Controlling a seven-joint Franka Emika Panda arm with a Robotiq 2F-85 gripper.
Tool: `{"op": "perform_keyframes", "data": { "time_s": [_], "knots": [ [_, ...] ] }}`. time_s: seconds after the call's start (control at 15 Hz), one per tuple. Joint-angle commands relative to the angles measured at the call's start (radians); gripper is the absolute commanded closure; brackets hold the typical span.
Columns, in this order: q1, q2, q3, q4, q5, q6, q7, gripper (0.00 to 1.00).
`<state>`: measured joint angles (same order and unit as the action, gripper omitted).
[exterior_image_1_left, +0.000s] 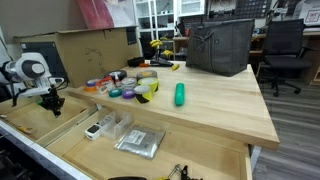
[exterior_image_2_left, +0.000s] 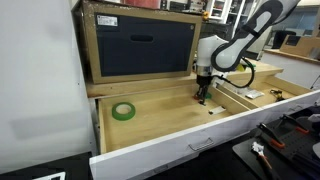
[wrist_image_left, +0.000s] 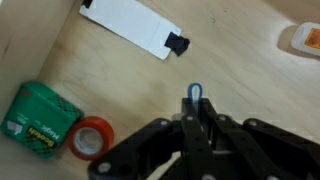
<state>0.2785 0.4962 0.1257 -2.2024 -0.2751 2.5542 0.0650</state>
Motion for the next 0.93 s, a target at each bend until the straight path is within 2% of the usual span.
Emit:
{"op": "perform_keyframes", "data": {
  "time_s": [0.0, 0.47, 0.67, 0.87],
  "knots": [
    [-0.033, -0.186, 0.011, -0.14, 0.039, 0.002, -0.025, 0.97],
    [-0.071, -0.432, -0.043, -0.304, 0.029, 0.004, 0.154, 0.97],
    [-0.11, -0.495, -0.055, -0.327, 0.037, -0.007, 0.227, 0.97],
    [-0.156, -0.512, -0.07, -0.3, 0.037, -0.027, 0.302, 0.97]
  ]
}}
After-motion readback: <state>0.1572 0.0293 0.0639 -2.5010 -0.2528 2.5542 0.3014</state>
